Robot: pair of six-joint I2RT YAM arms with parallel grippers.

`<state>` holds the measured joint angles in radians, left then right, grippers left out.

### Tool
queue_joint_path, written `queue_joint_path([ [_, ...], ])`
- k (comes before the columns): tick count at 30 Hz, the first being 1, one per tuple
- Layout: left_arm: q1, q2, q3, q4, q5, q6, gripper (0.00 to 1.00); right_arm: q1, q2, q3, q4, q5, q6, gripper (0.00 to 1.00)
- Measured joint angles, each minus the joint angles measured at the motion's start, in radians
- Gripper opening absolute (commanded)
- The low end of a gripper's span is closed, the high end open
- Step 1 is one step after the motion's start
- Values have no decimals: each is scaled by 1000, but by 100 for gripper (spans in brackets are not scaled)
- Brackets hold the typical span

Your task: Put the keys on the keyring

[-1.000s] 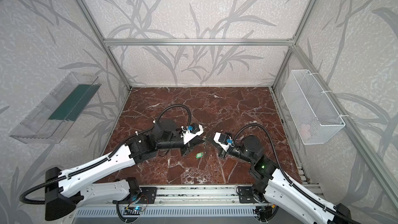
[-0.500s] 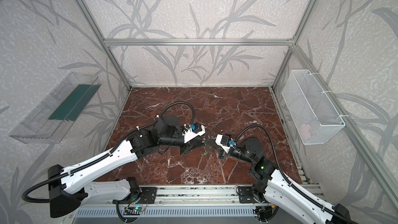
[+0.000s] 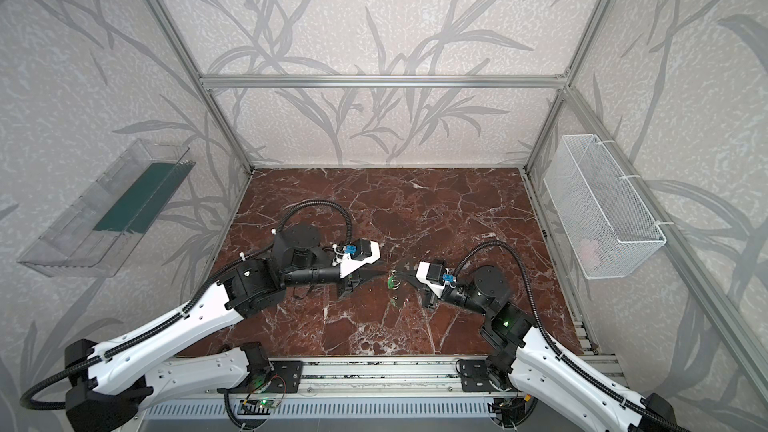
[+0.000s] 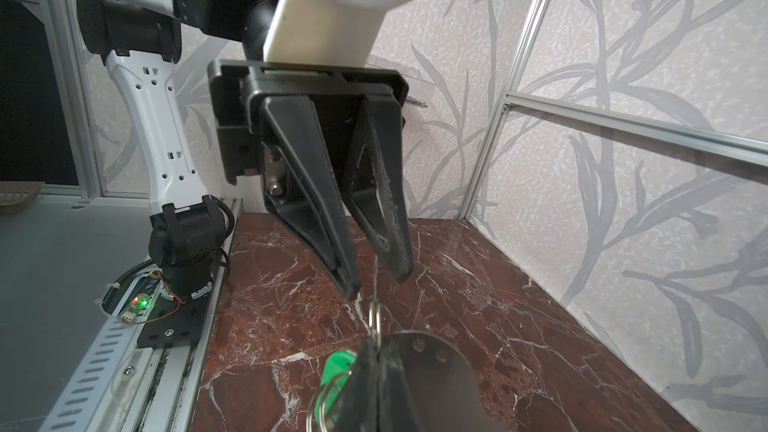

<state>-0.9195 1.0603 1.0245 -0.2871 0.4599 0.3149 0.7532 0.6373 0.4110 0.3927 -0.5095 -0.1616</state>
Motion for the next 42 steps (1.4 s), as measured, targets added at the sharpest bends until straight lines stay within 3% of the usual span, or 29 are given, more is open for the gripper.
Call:
queue_joint_path([
  [5, 0, 31, 3, 5, 21, 14, 22, 0, 3, 0, 3, -12, 6, 0],
  [12, 0, 35, 6, 10, 45, 36, 1, -3, 18, 0, 15, -18, 12, 0],
  [14, 3, 38, 9, 9, 52, 44, 0, -6, 24, 0, 24, -15, 12, 2],
  [16, 6, 47, 23, -7, 54, 51, 0, -6, 25, 1, 25, -5, 11, 14],
  [19, 5, 81, 84, -80, 43, 69, 0, -6, 14, 11, -13, 40, -17, 22],
  [29, -39, 265, 428, -411, -80, 163, 0, -6, -78, 132, -252, 140, -159, 20],
  [42, -87, 339, 520, -561, -150, 198, 0, -6, -33, 143, -316, 134, -188, 16],
])
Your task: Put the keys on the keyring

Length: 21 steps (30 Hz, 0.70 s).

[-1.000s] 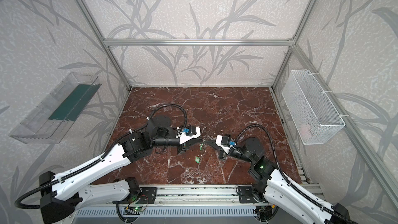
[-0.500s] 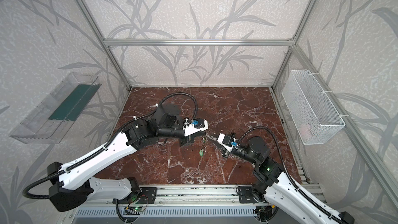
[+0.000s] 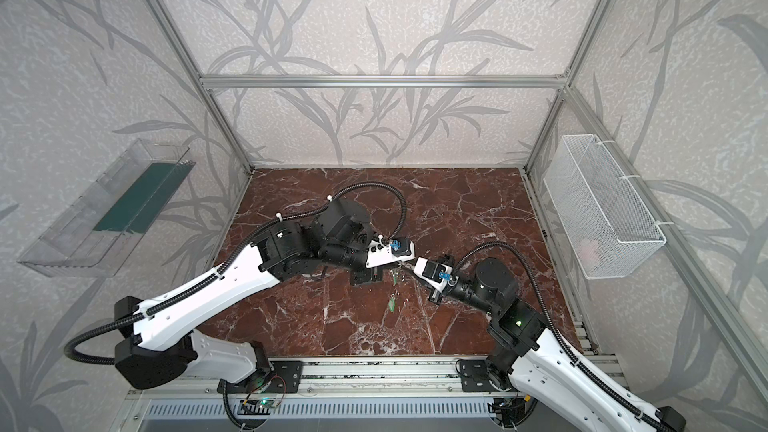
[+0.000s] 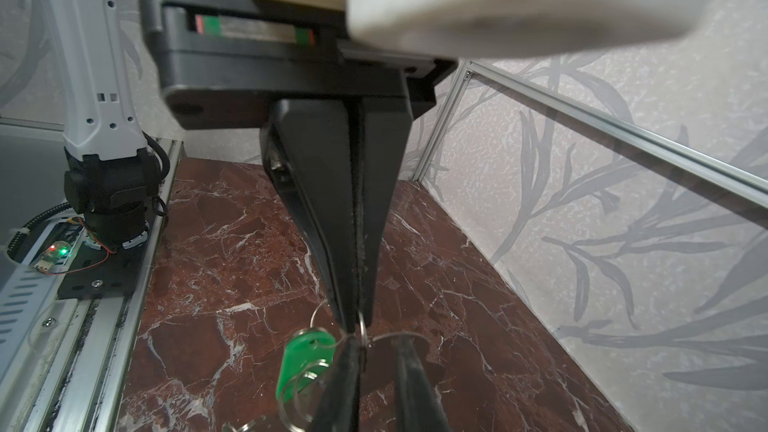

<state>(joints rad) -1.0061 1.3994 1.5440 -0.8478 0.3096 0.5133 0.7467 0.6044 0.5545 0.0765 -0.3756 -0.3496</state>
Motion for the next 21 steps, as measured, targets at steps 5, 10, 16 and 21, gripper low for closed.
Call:
queue_joint_path([
  [5, -7, 0, 10, -6, -6, 3, 0, 0, 5, 0, 0, -3, 0, 12],
  [10, -10, 0, 10, -6, -10, 3, 0, 0, 19, 0, 1, -11, 2, 7],
  [16, -11, 0, 10, -5, -24, 11, 0, 0, 19, 0, 8, -22, 26, 0],
  [21, -14, -11, -10, 29, -42, 5, 29, 0, 11, -12, 31, -18, 46, 0],
])
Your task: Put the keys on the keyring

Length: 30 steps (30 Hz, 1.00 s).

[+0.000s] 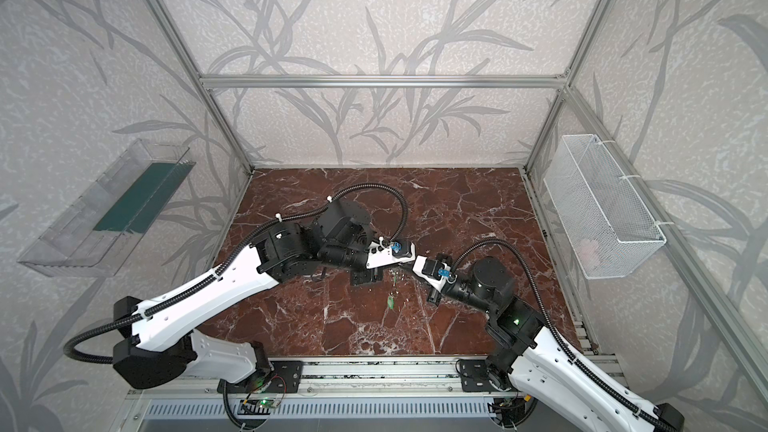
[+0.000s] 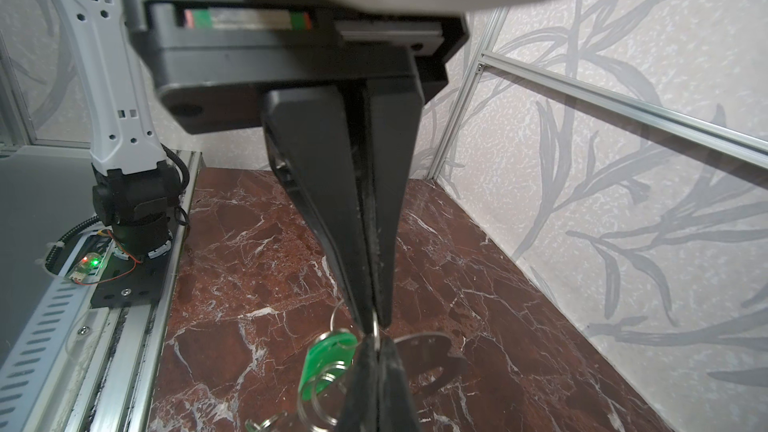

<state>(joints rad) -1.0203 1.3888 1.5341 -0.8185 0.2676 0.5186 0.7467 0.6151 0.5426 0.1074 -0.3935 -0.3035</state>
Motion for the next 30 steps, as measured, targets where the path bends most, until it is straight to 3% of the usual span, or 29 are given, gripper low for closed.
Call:
queue_joint_path([
  [7, 12, -145, -210, 162, -32, -84, 37, 0, -8, -51, 84, 27, 47, 0],
  [17, 15, -248, -448, 417, -30, -256, 29, 0, 10, -56, 172, 35, 93, 0],
  [30, 15, -246, -480, 556, -31, -307, 19, 0, 13, -56, 183, 34, 106, 0],
])
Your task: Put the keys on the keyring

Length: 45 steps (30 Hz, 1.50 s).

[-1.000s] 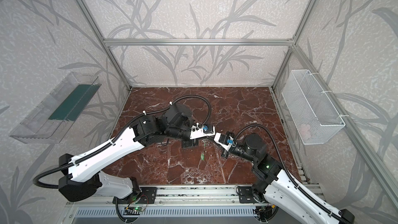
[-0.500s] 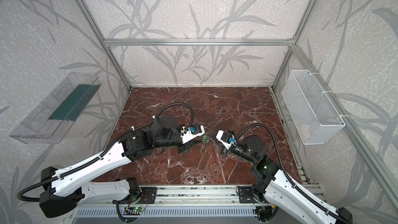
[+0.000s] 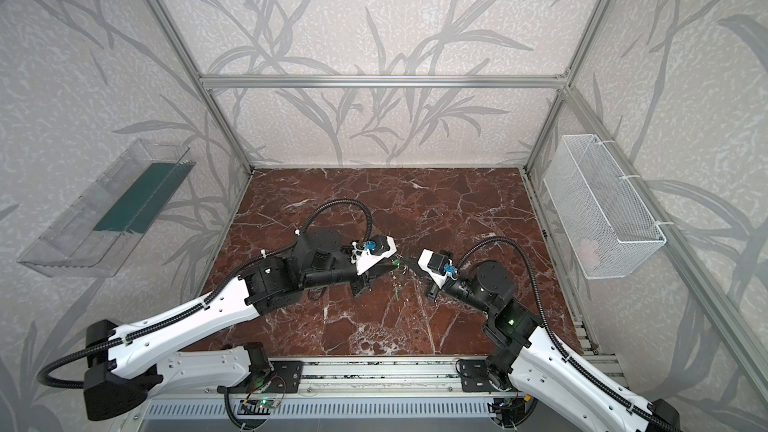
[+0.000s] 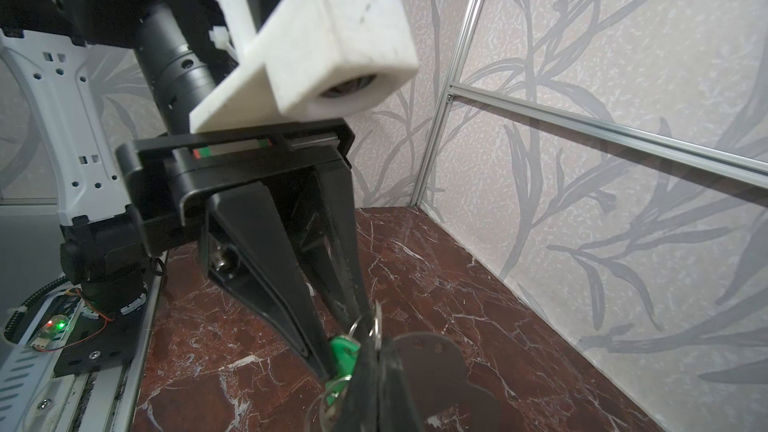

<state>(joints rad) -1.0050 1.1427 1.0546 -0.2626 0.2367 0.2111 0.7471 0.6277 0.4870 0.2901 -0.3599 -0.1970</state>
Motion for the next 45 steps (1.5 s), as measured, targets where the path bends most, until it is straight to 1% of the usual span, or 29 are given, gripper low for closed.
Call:
queue_joint_path([
  [6, 0, 11, -1, 8, -3, 5, 7, 0, 0, 0, 5, -1, 3, 0],
  [8, 0, 11, -1, 6, -2, 13, 1, 0, 0, 0, 5, -1, 3, 0],
  [9, 0, 11, -1, 5, -2, 20, 0, 0, 0, 0, 6, -1, 4, 0],
  [14, 11, 11, 4, -20, 36, 54, 0, 0, -5, -15, 22, -15, 6, 0],
  [24, 76, 68, 91, -144, 230, 105, 0, 0, -32, -59, 80, -78, 35, 0],
  [29, 85, 94, 131, -187, 295, 122, 0, 0, -40, -64, 92, -97, 48, 0],
  [30, 85, 95, 134, -193, 297, 127, 4, 0, -40, -64, 92, -102, 49, 0],
  [32, 85, 93, 134, -197, 290, 135, 17, 0, -40, -64, 90, -106, 49, 0],
  [33, 91, 90, 134, -200, 278, 142, 22, 0, -40, -64, 90, -110, 48, 0],
  [35, 100, 76, 128, -198, 254, 141, 26, 0, -41, -64, 90, -112, 48, 0],
  [41, 156, -20, 87, -168, 184, 153, 27, 0, -43, -64, 81, -112, 43, 0],
  [45, 158, -38, 87, -127, 195, 154, 27, 0, -39, -64, 81, -112, 43, 0],
])
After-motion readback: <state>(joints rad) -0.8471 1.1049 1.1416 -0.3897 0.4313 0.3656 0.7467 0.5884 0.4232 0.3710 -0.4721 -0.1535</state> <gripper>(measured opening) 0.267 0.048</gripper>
